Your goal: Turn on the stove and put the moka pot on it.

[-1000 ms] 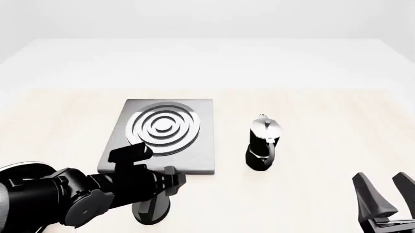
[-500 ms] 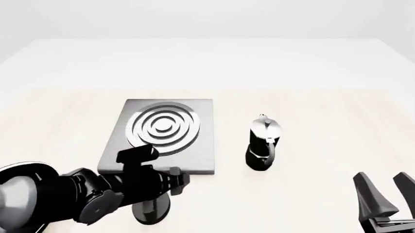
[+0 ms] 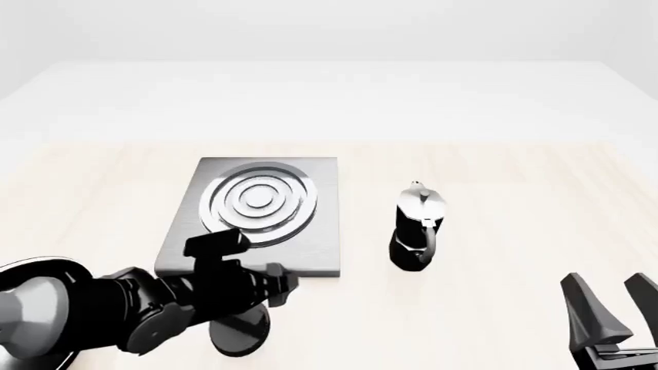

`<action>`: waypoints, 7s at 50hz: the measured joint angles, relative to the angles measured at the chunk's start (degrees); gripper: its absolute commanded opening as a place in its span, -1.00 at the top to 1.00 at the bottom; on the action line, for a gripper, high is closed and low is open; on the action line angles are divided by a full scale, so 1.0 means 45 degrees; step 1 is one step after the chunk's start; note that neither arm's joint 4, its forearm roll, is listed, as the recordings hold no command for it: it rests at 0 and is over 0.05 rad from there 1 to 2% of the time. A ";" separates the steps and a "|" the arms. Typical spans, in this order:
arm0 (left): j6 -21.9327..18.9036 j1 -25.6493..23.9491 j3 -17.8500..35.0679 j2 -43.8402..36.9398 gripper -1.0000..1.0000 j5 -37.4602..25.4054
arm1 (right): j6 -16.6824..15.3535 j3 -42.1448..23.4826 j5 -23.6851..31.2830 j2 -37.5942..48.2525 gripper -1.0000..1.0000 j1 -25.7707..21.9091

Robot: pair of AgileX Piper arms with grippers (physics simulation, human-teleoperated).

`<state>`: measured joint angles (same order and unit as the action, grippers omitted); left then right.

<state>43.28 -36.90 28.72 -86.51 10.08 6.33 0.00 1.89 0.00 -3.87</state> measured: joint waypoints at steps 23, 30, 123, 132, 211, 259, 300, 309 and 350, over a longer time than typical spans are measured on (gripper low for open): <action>0.0026 0.0332 -0.0096 0.0078 -1.00 0.0113 | -0.0001 0.0000 -0.0013 0.0000 -1.00 -0.0043; -0.0174 0.0420 -0.0158 0.0248 -1.00 -0.0153 | -0.0005 0.0000 -0.0023 0.0000 -1.00 -0.0081; -1.0269 0.7690 -0.3678 1.8009 -1.00 -0.3556 | -0.0931 -0.1742 0.0753 0.0001 -1.00 -0.1341; -1.0451 0.8390 -0.4835 1.8732 -1.00 -0.2862 | -0.0900 -0.2368 0.2009 0.0001 -1.00 -0.1673; -1.0526 0.9106 -0.6375 1.9222 -1.00 -0.2236 | 0.1164 -0.4681 -0.2248 1.2047 -1.00 -0.3340; -1.0382 0.9127 -0.6379 1.9223 -1.00 -0.2437 | 0.1702 -0.5265 -0.5754 1.7493 -1.00 -0.4379; -1.0325 0.9402 -0.6380 1.9223 -1.00 -0.2604 | 0.1656 -0.4453 -0.7781 1.8511 1.00 -0.4633; -1.0312 0.9387 -0.6380 1.9223 -1.00 -0.2627 | 0.1066 -0.4138 -0.7562 1.7620 1.00 -0.4453; -1.0261 0.9307 -0.6379 1.9222 -1.00 -0.2765 | -0.1695 -1.0213 -0.3636 1.8372 1.00 -0.7103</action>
<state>-2.90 4.98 0.01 -0.01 -2.37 -1.30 -45.96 -14.47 82.68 -35.83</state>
